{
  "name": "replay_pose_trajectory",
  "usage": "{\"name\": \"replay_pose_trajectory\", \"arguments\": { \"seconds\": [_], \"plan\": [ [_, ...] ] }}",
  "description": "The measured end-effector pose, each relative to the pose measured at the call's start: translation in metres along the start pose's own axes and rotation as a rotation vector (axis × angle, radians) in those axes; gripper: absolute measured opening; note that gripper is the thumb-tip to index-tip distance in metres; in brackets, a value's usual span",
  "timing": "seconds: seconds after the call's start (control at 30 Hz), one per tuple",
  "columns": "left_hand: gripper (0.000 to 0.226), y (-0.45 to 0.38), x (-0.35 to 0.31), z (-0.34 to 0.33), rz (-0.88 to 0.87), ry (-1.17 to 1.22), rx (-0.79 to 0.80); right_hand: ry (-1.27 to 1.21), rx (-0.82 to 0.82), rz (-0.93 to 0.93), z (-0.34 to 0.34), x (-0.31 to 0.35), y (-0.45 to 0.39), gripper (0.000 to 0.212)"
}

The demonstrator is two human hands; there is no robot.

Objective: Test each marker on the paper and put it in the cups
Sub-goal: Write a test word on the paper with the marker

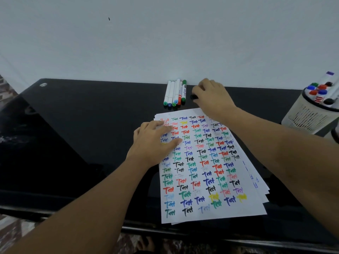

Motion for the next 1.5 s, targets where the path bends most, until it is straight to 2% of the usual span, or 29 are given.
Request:
{"name": "replay_pose_trajectory", "arguments": {
  "seconds": [0.07, 0.2, 0.33, 0.5, 0.7, 0.9, 1.03, 1.13, 1.27, 1.4, 1.5],
  "plan": [
    [0.063, 0.0, 0.0, 0.0, 0.003, 0.002, 0.001, -0.089, -0.011, 0.011, 0.015, 0.007, 0.005, 0.031],
    [0.063, 0.0, 0.0, 0.0, -0.003, -0.005, -0.005, -0.219, 0.072, 0.057, 0.03, 0.03, 0.026, 0.038],
    [0.066, 0.001, -0.003, 0.004, -0.003, -0.005, -0.029, -0.372, 0.201, -0.013, 0.025, 0.042, 0.055, 0.035],
    [0.065, 0.007, -0.012, 0.013, -0.102, 0.003, -0.142, -0.243, 0.316, 0.007, 0.015, 0.055, 0.087, 0.036],
    [0.054, 0.016, -0.023, 0.017, -0.284, -0.039, -0.243, -0.13, 0.294, 0.041, 0.015, 0.06, 0.099, 0.044],
    [0.037, 0.023, -0.033, 0.02, -0.44, -0.088, -0.356, -0.167, 0.302, 0.08, 0.014, 0.074, 0.099, 0.05],
    [0.029, 0.022, -0.03, 0.02, -0.41, -0.063, -0.335, -0.238, 0.307, 0.021, 0.017, 0.076, 0.104, 0.046],
    [0.031, 0.017, -0.024, 0.019, -0.304, -0.05, -0.276, -0.515, 0.249, -0.123, 0.025, 0.064, 0.113, 0.03],
    [0.034, 0.01, -0.013, 0.011, -0.193, -0.029, -0.202, -0.883, 0.114, -0.376, 0.046, 0.036, 0.131, 0.026],
    [0.042, 0.011, -0.01, 0.011, -0.138, 0.054, -0.169, -1.467, -0.089, -0.727, 0.046, 0.012, 0.176, 0.037],
    [0.064, 0.011, -0.009, 0.009, -0.083, 0.111, -0.053, -1.545, -0.119, -0.767, 0.032, 0.012, 0.209, 0.042]
  ]
}}
Point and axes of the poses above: each hand's wrist, its own y-axis away from the middle knuckle, its own z-axis out of the back of the hand, x = y × z, the point moved 8 cm from there along -y, towards the middle knuckle, and after that the axes turned 6 degrees about -y, right-handed, at the moved point
